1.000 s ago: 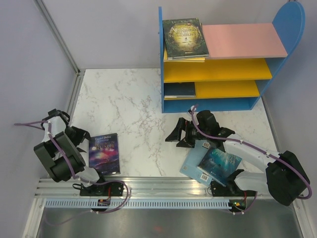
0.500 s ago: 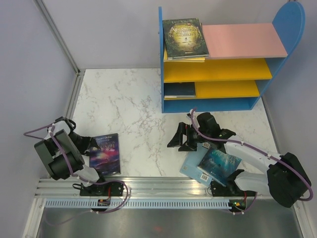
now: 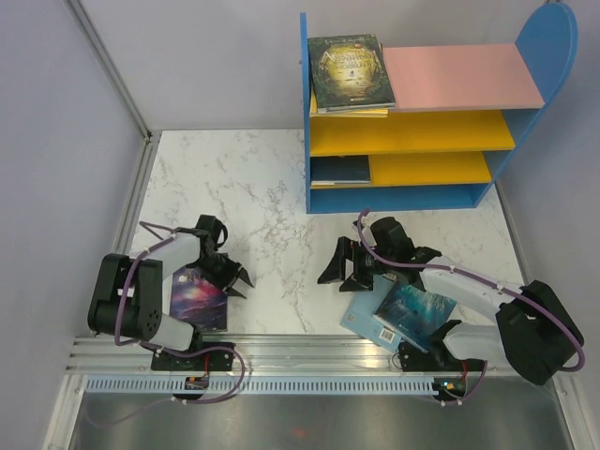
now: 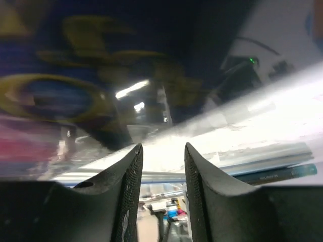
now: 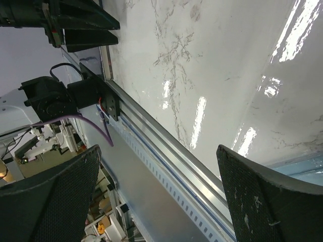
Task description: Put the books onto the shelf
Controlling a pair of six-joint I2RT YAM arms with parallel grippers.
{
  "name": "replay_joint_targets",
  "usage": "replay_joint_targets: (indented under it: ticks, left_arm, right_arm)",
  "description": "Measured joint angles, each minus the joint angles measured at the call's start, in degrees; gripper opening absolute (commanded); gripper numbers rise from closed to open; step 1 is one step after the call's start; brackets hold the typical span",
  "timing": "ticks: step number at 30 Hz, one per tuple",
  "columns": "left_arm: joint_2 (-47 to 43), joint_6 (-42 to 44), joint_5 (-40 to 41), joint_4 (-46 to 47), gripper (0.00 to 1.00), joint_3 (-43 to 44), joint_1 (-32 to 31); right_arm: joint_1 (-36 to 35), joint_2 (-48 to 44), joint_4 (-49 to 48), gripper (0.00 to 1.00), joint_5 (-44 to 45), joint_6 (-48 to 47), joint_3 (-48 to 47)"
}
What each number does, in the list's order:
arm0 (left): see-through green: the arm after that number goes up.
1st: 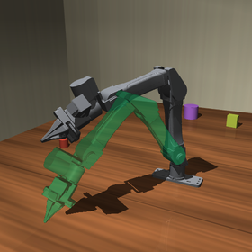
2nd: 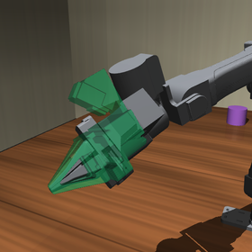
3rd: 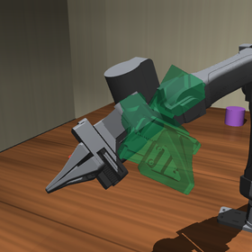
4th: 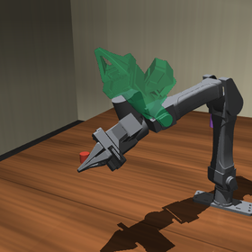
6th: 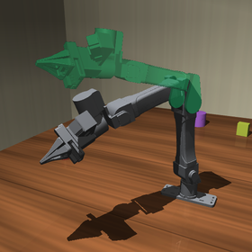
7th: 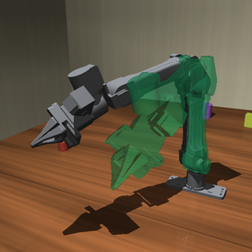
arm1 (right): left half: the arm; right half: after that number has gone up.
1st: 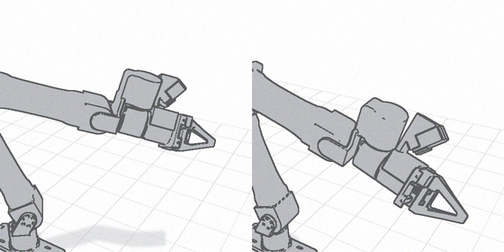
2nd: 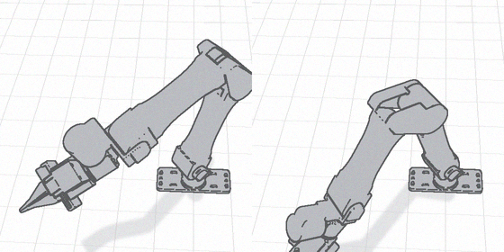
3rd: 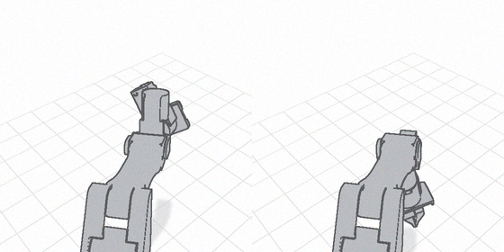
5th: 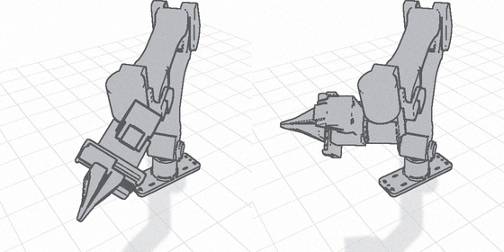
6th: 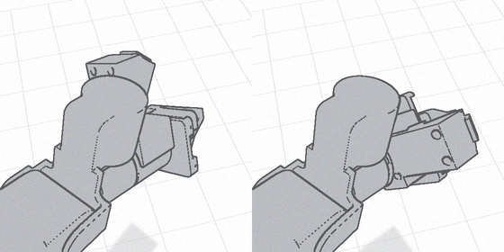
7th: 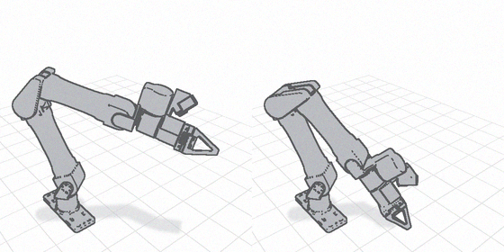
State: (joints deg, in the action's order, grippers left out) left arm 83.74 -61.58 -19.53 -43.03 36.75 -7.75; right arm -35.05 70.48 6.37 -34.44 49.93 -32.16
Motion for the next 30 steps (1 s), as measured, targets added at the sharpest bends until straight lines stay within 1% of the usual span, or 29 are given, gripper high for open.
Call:
replay_joint_targets:
  ticks: [2,3,6,7,9,10,11,12,14,15,16,20,21,23,26,30]
  left_arm:
    - [0.11,-0.63,0.70,1.27,0.43,2.10,-2.12]
    - [-0.02,-0.61,1.51,0.24,0.43,4.04,-2.23]
    - [-0.90,1.53,5.40,-4.74,0.42,13.22,1.14]
    - [-1.38,2.89,6.36,-6.16,0.41,16.74,3.67]
    - [-2.80,6.23,7.76,-7.56,0.41,22.14,11.17]
    - [-3.65,7.85,8.66,-8.02,0.39,23.74,15.65]
    - [-4.66,9.68,9.66,-8.70,0.35,24.61,20.63]
    - [-5.42,11.32,10.86,-9.42,0.22,24.76,24.74]
    - [-6.14,13.90,12.57,-11.32,0.12,23.93,31.71]
    - [-6.25,15.78,13.57,-12.04,0.05,22.75,35.41]
    - [-6.10,17.07,14.34,-12.76,0.03,21.51,38.38]
    - [-3.63,21.44,16.76,-15.15,0.03,17.94,47.25]
    - [-2.67,21.99,17.44,-15.43,0.05,17.92,48.11]
    - [-0.46,22.56,18.69,-15.34,0.06,17.92,48.78]
    - [3.32,22.53,18.84,-14.75,0.04,17.44,48.46]
    - [9.38,22.21,18.82,-12.92,0.03,14.38,47.32]
  right_arm:
    - [0.00,1.14,-0.83,0.98,-0.04,0.33,0.00]
    - [0.00,1.42,-1.22,0.98,-0.04,0.42,0.00]
    - [0.00,1.46,-2.08,0.98,-0.02,0.81,0.00]
    - [0.00,1.46,-2.27,0.98,0.00,0.85,0.00]
    - [0.00,1.36,-2.62,0.98,0.15,1.14,0.00]
    - [0.00,1.18,-2.67,0.98,0.24,1.31,0.00]
    - [0.00,0.83,-2.73,0.98,0.37,1.55,0.09]
    - [0.00,0.31,-2.89,0.98,0.44,1.75,0.31]
    - [0.02,-1.27,-2.95,0.98,0.57,2.08,1.14]
    - [0.00,-2.14,-2.97,0.98,0.66,2.32,1.70]
    - [0.00,-2.95,-2.91,0.98,0.66,2.45,2.25]
    - [0.02,-5.31,-2.08,0.98,0.66,2.73,3.82]
    - [0.00,-5.66,-1.64,0.98,0.66,2.69,3.91]
    - [0.00,-6.19,-0.98,0.98,0.66,2.56,3.93]
    - [0.00,-6.75,-0.20,0.98,0.63,2.32,3.96]
    - [0.02,-7.56,1.27,0.98,0.66,2.23,3.98]
